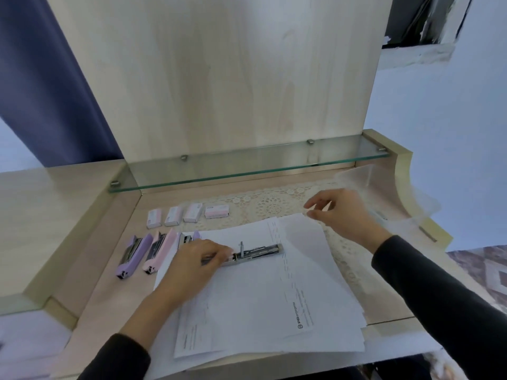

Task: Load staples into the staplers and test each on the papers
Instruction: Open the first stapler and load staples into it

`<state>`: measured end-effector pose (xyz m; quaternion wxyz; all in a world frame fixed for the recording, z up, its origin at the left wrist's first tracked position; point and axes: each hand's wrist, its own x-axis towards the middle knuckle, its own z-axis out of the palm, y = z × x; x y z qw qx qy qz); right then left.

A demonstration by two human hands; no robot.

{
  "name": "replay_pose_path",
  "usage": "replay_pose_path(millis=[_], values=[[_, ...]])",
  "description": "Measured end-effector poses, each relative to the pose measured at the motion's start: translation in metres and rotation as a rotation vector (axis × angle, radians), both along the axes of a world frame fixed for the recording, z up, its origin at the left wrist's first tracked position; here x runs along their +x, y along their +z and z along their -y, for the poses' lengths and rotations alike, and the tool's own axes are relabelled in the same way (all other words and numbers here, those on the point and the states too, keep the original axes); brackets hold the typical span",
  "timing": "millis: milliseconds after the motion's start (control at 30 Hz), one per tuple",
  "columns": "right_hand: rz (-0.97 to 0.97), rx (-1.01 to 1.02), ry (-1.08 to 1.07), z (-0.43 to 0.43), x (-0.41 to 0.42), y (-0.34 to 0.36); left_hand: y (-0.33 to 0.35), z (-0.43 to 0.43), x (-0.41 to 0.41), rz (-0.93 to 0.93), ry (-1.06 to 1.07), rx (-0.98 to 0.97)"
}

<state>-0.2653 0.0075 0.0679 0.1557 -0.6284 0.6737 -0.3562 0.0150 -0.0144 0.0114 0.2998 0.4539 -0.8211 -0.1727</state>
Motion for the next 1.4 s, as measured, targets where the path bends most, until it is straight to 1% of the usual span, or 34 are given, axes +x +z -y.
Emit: replay_pose_path(millis=[100, 233, 333, 467, 600, 667, 733, 800, 967, 1067, 1167, 1267, 1400], values=[[-0.045, 0.035, 0.092, 0.011, 0.022, -0.013, 0.014, 0.016, 0.005, 0.047, 0.061, -0.025], [-0.037, 0.063, 0.171, 0.034, 0.047, -0.021, 0.028, 0.051, 0.01, 0.148, 0.117, -0.087], [-0.051, 0.089, 0.241, 0.052, 0.065, -0.021, 0.034, 0.078, 0.006, 0.255, 0.16, -0.035], [-0.089, 0.124, 0.295, 0.073, 0.082, -0.022, 0.036, 0.1, -0.005, 0.387, 0.14, 0.052], [-0.098, 0.163, 0.317, 0.087, 0.092, -0.03, 0.028, 0.112, -0.014, 0.517, 0.129, 0.038], [-0.11, 0.146, 0.303, 0.09, 0.094, -0.039, 0.024, 0.116, -0.016, 0.574, 0.13, 0.035], [-0.105, 0.108, 0.273, 0.092, 0.095, -0.046, 0.02, 0.119, -0.017, 0.554, 0.124, 0.028], [-0.085, 0.086, 0.264, 0.093, 0.095, -0.05, 0.016, 0.121, -0.017, 0.488, 0.12, 0.027], [-0.014, 0.107, 0.271, 0.099, 0.093, -0.049, 0.012, 0.121, -0.015, 0.242, 0.129, 0.001], [0.054, 0.097, 0.277, 0.098, 0.094, -0.045, 0.017, 0.114, -0.015, 0.141, 0.12, -0.038], [0.084, 0.053, 0.296, 0.094, 0.096, -0.04, 0.024, 0.099, -0.016, 0.104, 0.076, -0.052], [0.008, -0.005, 0.349, 0.088, 0.097, -0.036, 0.023, 0.083, -0.015, 0.121, 0.041, -0.044], [-0.106, 0.017, 0.366, 0.08, 0.099, -0.036, 0.02, 0.07, -0.011, 0.133, 0.047, -0.011]])
